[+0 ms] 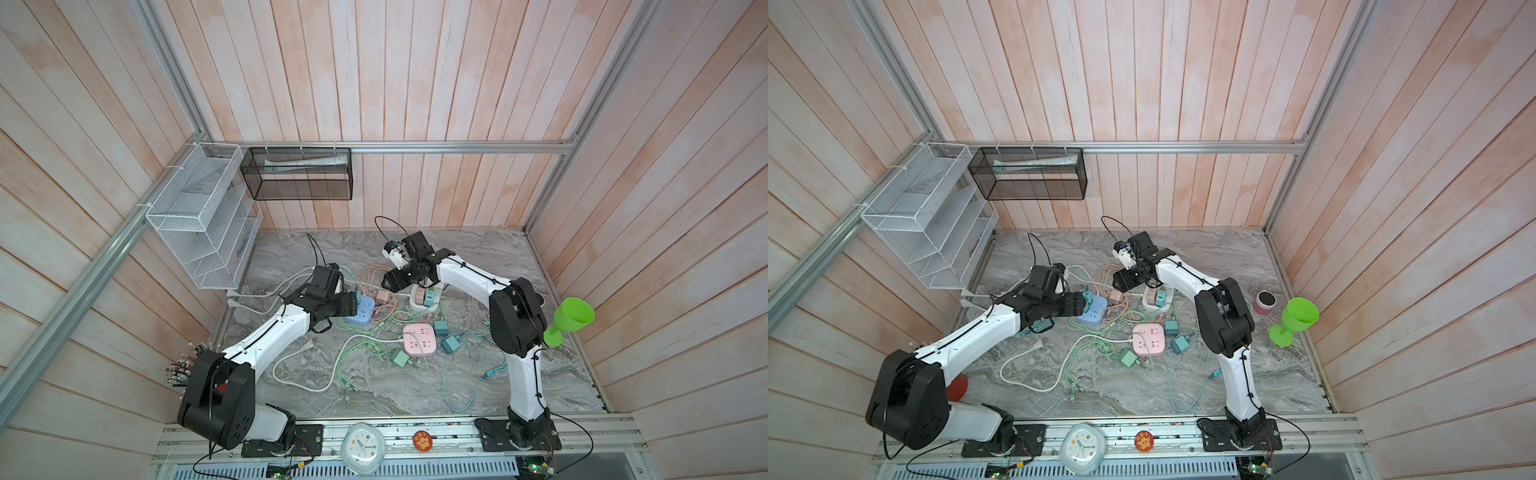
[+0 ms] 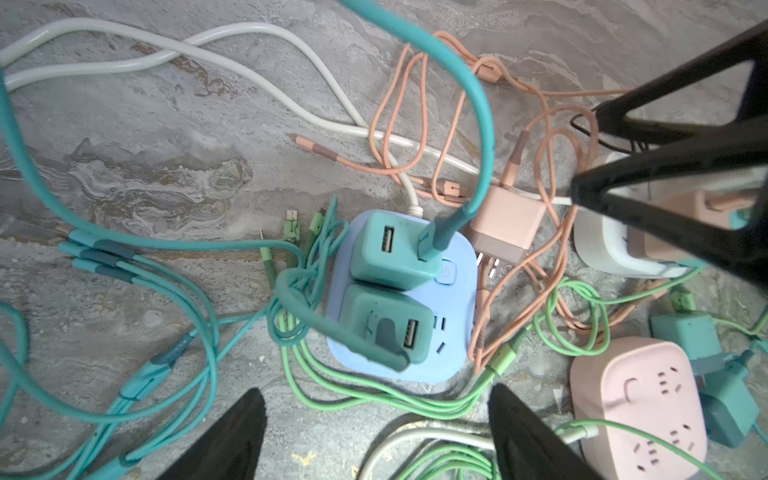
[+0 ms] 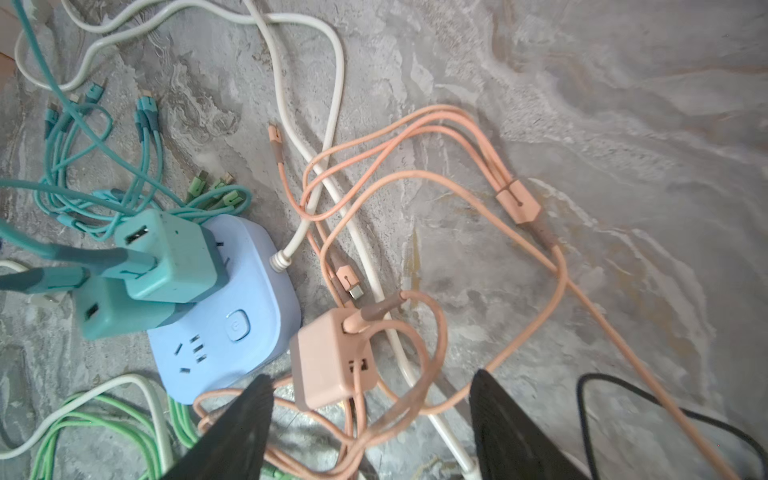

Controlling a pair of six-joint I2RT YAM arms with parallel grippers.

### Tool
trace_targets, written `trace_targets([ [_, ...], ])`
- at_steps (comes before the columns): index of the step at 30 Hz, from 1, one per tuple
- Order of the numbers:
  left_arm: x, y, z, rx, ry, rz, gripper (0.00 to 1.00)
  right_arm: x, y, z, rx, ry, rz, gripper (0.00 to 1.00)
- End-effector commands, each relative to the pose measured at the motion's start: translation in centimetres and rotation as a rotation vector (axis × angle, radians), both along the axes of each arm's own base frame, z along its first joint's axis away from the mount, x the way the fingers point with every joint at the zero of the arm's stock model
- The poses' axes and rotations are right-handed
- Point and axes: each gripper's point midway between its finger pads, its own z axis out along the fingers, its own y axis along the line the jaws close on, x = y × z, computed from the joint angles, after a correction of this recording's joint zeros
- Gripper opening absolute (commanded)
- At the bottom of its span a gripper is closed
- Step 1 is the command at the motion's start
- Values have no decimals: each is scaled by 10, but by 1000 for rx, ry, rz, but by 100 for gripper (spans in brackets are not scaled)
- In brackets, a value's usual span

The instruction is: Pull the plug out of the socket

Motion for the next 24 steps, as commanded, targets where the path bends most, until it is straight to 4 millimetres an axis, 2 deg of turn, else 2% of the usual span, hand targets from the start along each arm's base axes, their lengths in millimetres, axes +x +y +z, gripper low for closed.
trace_targets([
  [1,-5,0,-5,14,-9,-24,86,2,-6,37,15,-45,-53,72],
  [6,1,-2,-15,40,-11,-48,80,-10,7,54,39,-83,-47,56],
  [10,11,-4,-17,54,-39,-62,78,-17,16,58,62,-77,-39,44],
  [13,19,-8,-19,59,-49,-81,77,-31,33,46,106,-26,2,36],
  [17,28,-9,-28,91,-38,-92,74,-42,53,19,106,45,45,23],
  [24,35,-9,-34,115,-49,-101,69,-40,70,-14,111,116,75,18],
])
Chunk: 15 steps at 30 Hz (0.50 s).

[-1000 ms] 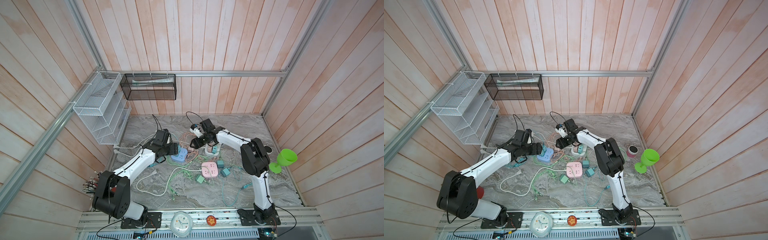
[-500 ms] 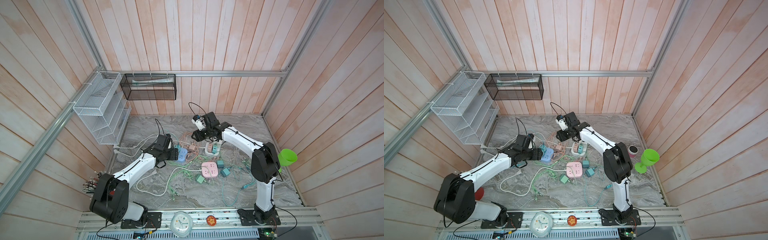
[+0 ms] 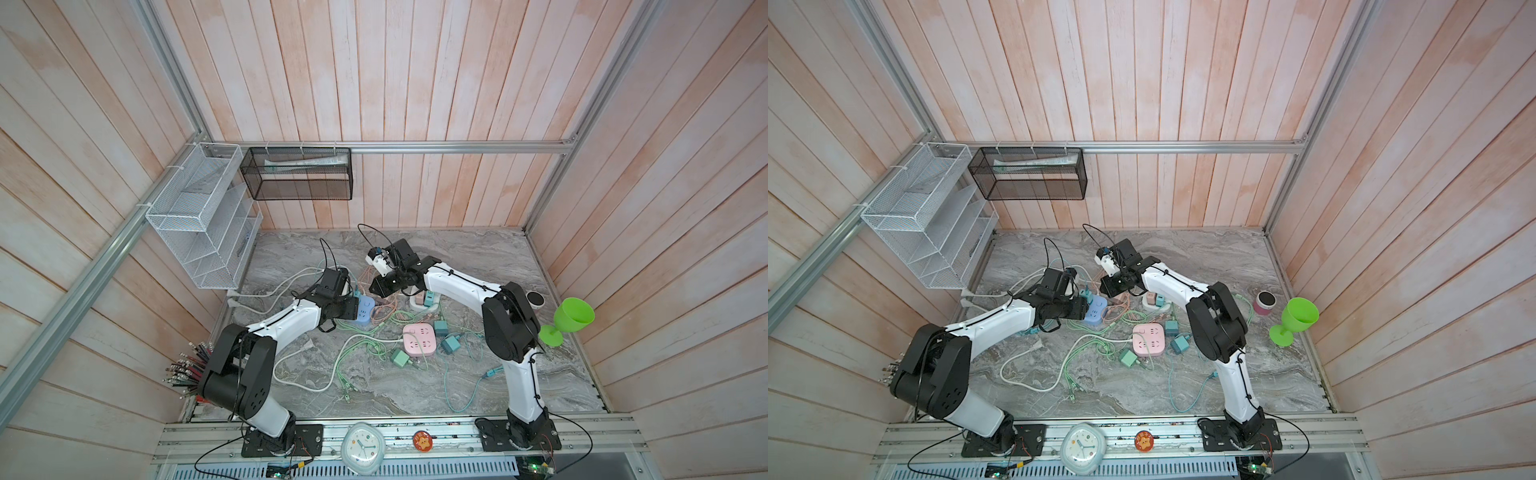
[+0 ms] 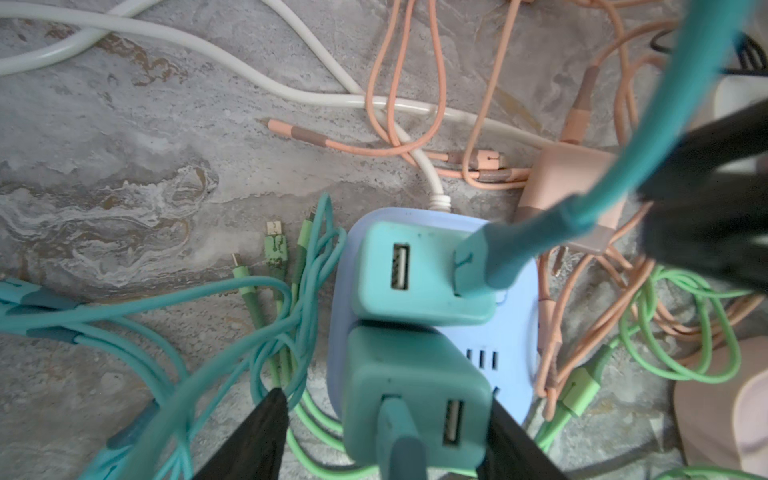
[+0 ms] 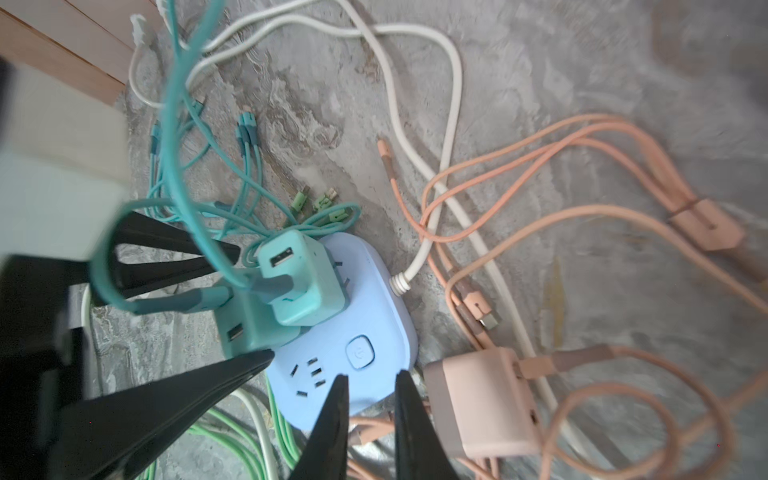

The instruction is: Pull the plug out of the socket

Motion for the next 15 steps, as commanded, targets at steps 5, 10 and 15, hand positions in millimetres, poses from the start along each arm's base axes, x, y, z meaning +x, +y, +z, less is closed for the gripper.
trace_targets([
  [5,19,-6,7,11,-63,-22,68,-3,13,-25,10,87,45,14],
  [10,22,-10,3,4,-62,-40,61,-4,15,-35,21,111,46,19],
  [15,23,-12,1,-3,-57,-48,54,-2,14,-45,4,128,45,32],
])
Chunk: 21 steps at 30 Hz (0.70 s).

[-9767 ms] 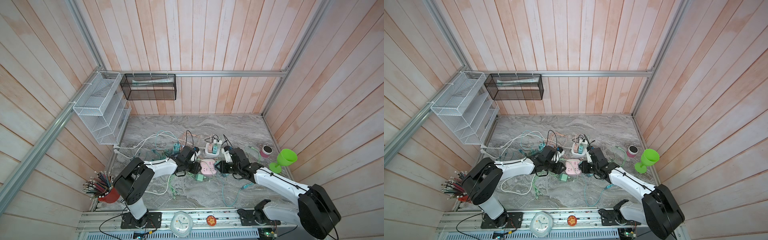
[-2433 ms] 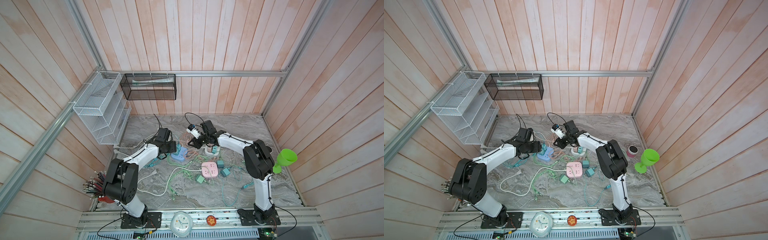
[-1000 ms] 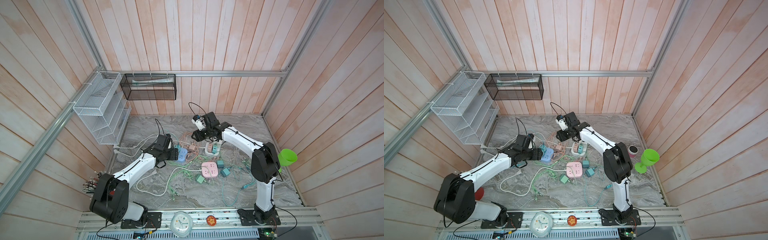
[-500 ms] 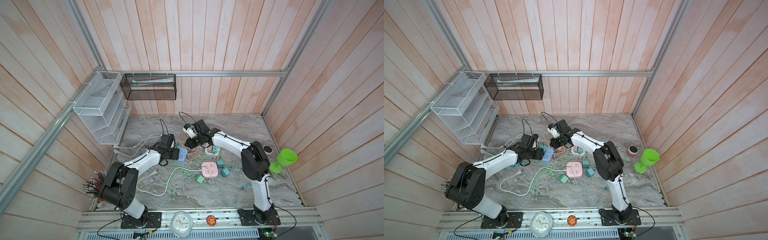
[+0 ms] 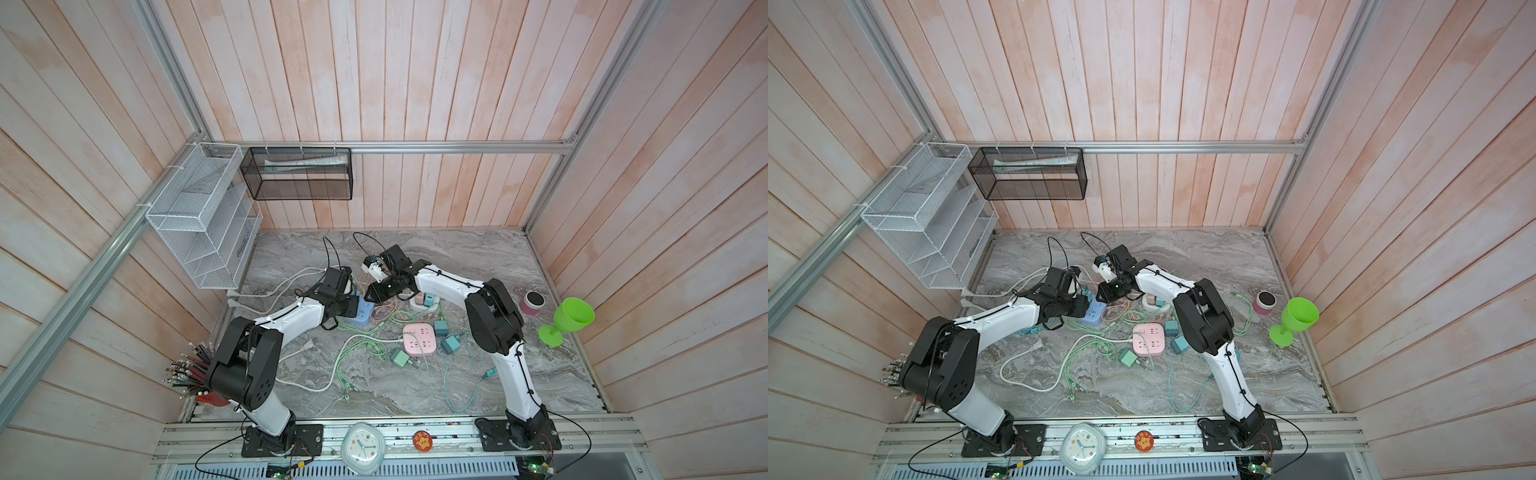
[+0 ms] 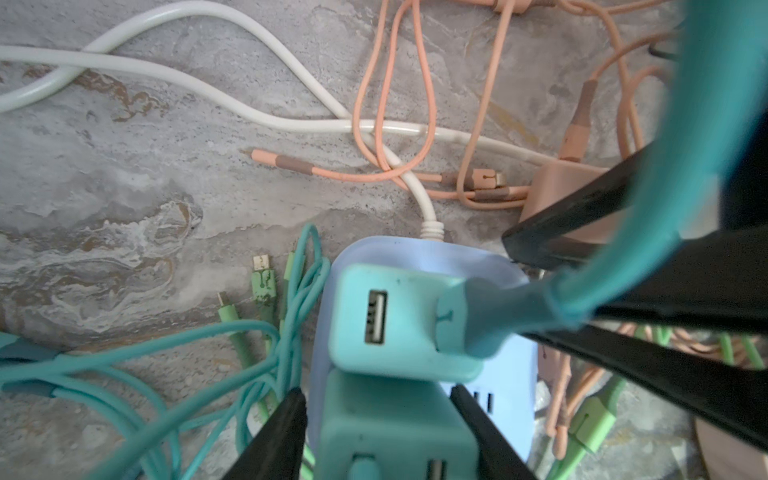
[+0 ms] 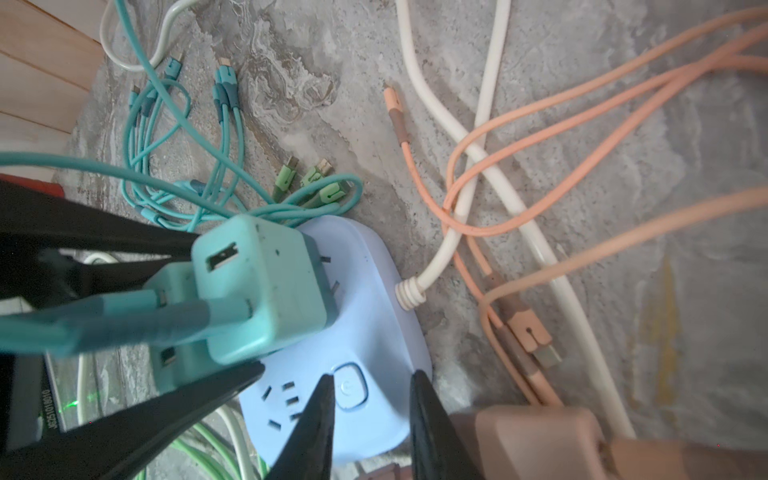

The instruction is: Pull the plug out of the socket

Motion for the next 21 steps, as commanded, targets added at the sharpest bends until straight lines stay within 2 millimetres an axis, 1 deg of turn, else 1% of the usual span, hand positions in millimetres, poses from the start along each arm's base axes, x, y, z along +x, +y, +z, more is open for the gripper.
trace_targets([
  [1,10,-6,9,-13,-34,-14,54,1,1,-12,-8,36,9,33],
  [3,11,-7,9,-16,-37,-17,52,1,0,-15,-16,40,11,35],
  [6,11,-8,9,-21,-35,-20,45,0,1,-19,-22,50,18,38],
  [8,10,-9,10,-26,-35,-21,45,1,0,-23,-36,51,19,38],
  [11,10,-10,12,-30,-39,-23,40,1,-2,-28,-47,53,17,37],
  [14,8,-12,14,-32,-43,-27,40,1,-3,-31,-55,52,15,33],
  [18,9,-15,18,-42,-47,-33,34,-3,-6,-40,-75,63,22,27],
  [21,11,-17,23,-44,-54,-32,30,-8,-10,-48,-93,69,25,26],
])
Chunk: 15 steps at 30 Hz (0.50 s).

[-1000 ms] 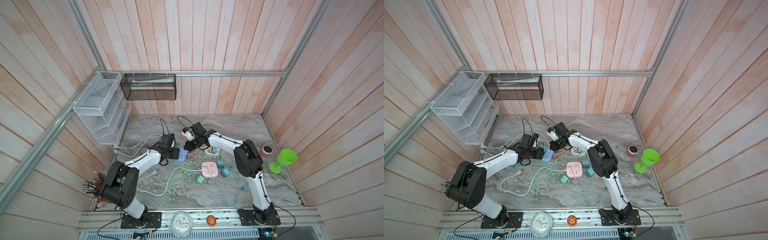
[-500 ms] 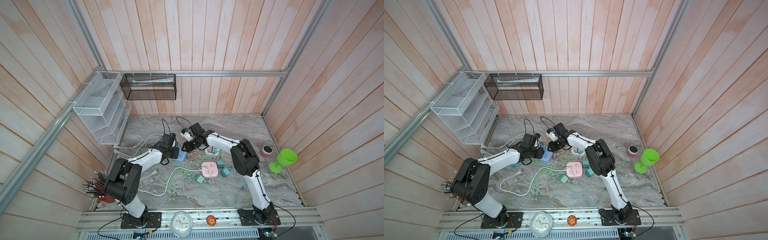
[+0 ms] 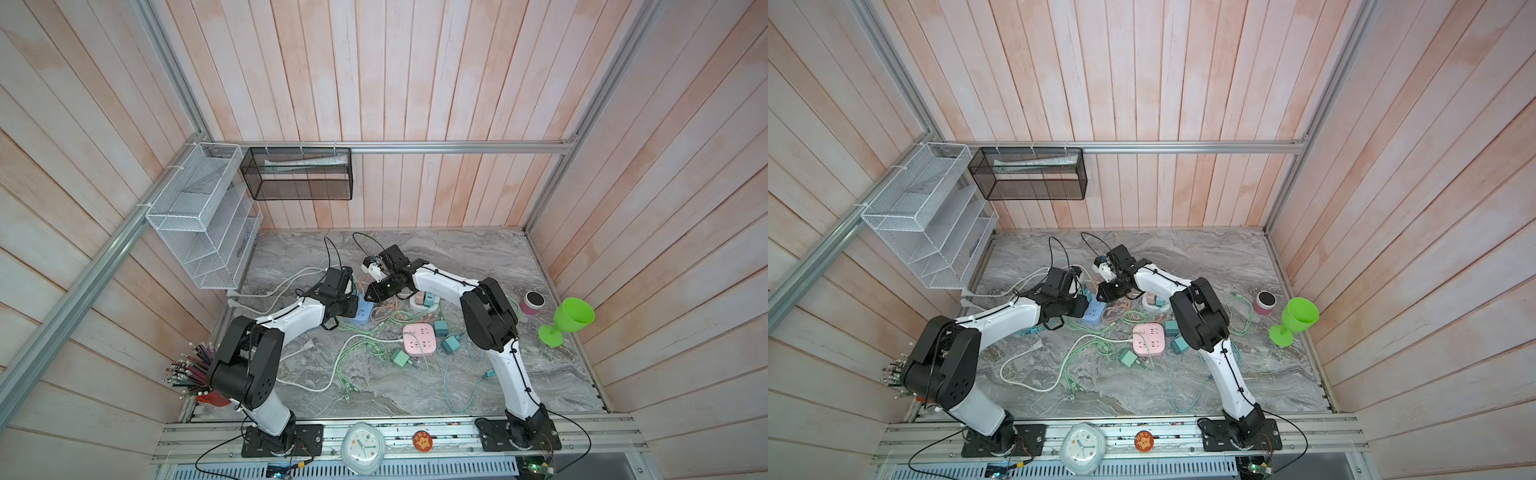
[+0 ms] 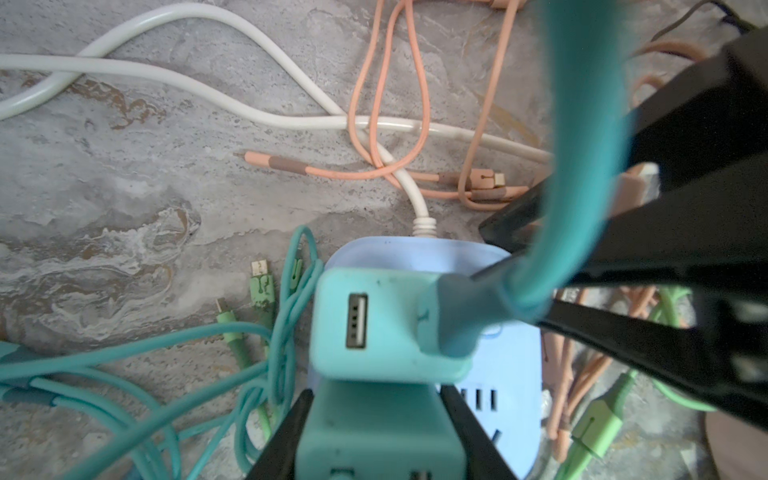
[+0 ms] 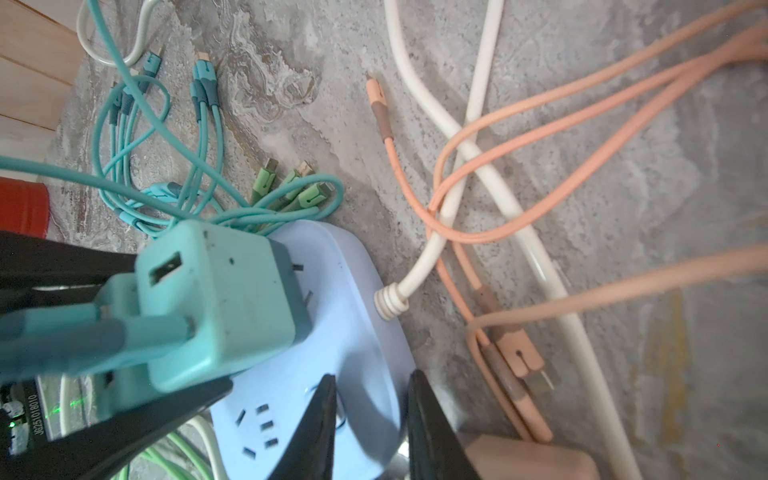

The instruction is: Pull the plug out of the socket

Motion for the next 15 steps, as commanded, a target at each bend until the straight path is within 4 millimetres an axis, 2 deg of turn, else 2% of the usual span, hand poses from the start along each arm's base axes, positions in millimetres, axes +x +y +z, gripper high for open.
trace_targets([
  [1,11,-14,24,-51,-50,-15,30,-16,-12,-38,-89,55,19,25],
  [8,14,-22,36,-53,-71,-10,23,-31,-19,-58,-144,64,31,18],
  [15,14,-27,46,-44,-109,6,18,-36,-29,-70,-199,60,21,14],
])
